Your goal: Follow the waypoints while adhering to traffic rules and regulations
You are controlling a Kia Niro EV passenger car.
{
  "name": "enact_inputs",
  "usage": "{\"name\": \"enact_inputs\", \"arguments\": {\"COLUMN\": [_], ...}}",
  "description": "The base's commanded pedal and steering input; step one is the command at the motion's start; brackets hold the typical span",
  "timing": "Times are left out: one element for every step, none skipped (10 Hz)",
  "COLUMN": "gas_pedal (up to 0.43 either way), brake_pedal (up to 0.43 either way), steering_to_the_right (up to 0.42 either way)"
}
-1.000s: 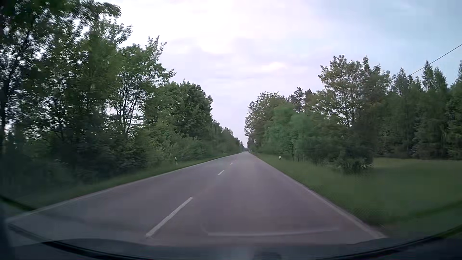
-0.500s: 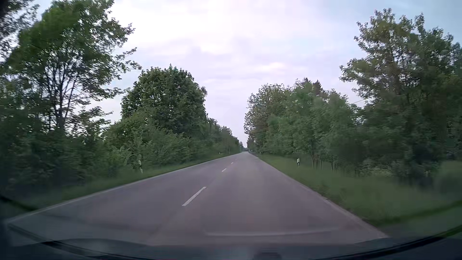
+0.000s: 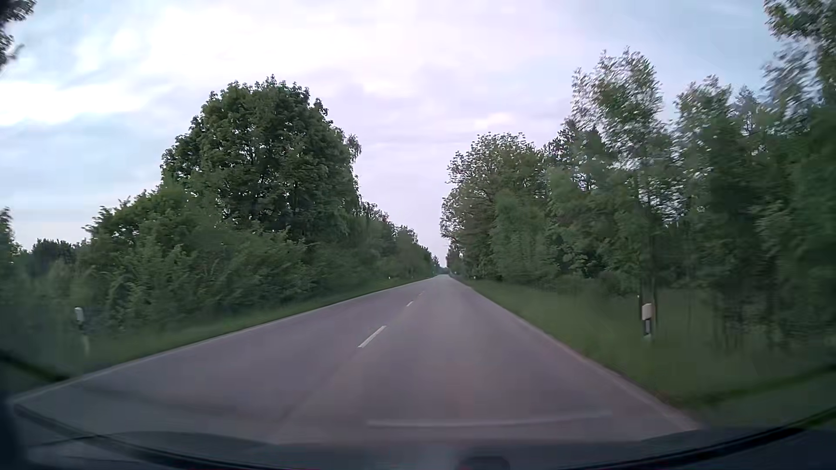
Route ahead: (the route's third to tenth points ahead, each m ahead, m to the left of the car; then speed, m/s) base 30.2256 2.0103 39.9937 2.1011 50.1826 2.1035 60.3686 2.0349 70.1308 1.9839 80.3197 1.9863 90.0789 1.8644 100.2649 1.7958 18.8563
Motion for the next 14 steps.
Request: {"name": "enact_inputs", "arguments": {"gas_pedal": [0.209,0.209,0.209,0.209,0.209,0.209,0.209,0.209,0.209,0.209,0.209,0.209,0.209,0.209], "brake_pedal": [0.000,0.000,0.000,0.000,0.000,0.000,0.000,0.000,0.000,0.000,0.000,0.000,0.000,0.000], "steering_to_the_right": [0.000,0.001,0.000,0.001,0.000,0.001,0.000,0.001,0.000,0.000,0.001,0.000,0.001,0.000]}}
